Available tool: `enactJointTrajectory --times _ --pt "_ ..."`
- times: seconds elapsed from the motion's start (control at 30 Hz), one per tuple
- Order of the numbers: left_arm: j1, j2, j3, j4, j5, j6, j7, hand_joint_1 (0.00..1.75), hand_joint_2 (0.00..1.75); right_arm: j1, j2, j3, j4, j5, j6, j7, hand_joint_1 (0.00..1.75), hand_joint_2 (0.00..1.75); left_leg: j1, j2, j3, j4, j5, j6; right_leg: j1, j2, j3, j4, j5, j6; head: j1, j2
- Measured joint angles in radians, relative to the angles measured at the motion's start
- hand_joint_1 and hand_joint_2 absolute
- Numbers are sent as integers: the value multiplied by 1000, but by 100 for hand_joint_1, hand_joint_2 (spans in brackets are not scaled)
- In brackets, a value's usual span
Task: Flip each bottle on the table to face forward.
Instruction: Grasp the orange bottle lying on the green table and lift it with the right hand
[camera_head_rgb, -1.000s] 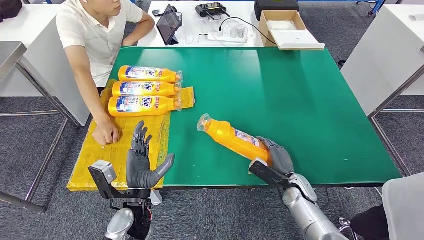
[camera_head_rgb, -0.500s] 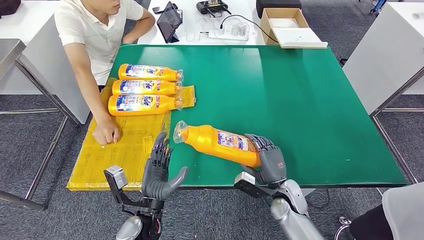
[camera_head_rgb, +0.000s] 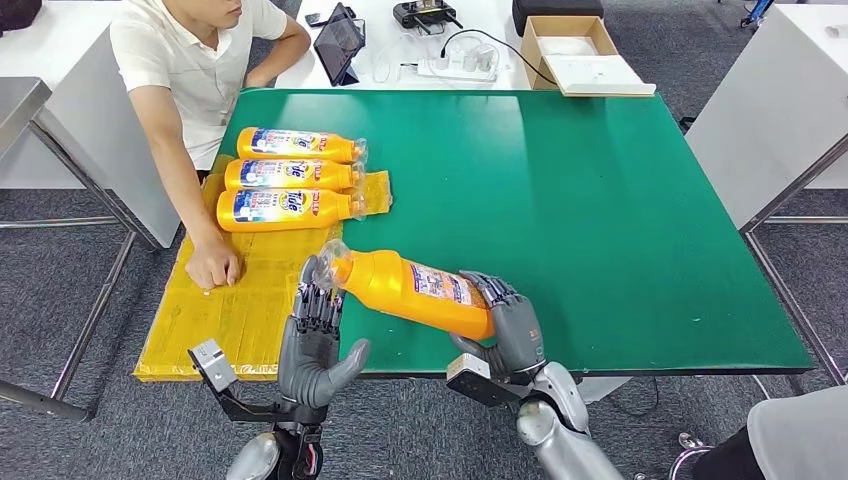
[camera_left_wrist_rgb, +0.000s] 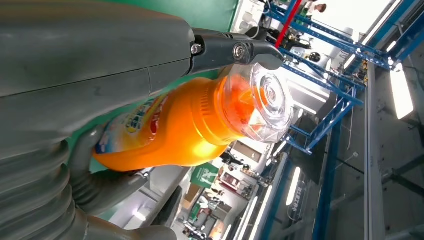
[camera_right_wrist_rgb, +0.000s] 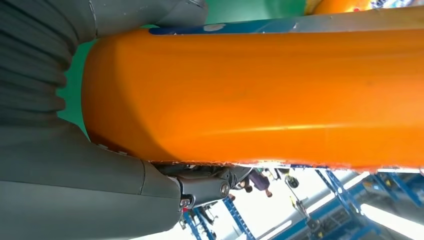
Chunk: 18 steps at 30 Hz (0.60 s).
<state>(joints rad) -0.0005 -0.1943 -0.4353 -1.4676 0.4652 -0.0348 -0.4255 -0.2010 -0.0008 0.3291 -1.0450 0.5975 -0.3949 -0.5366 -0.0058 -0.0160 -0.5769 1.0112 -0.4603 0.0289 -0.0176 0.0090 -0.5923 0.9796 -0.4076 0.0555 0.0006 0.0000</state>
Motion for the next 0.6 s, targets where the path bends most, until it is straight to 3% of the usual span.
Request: enactJointTrajectory --times 0.6 --pt "-42 -4 -23 52 134 62 98 0 175 7 79 144 25 -80 16 -81 175 175 0 0 -2 0 0 0 0 -1 -2 0 0 0 0 0"
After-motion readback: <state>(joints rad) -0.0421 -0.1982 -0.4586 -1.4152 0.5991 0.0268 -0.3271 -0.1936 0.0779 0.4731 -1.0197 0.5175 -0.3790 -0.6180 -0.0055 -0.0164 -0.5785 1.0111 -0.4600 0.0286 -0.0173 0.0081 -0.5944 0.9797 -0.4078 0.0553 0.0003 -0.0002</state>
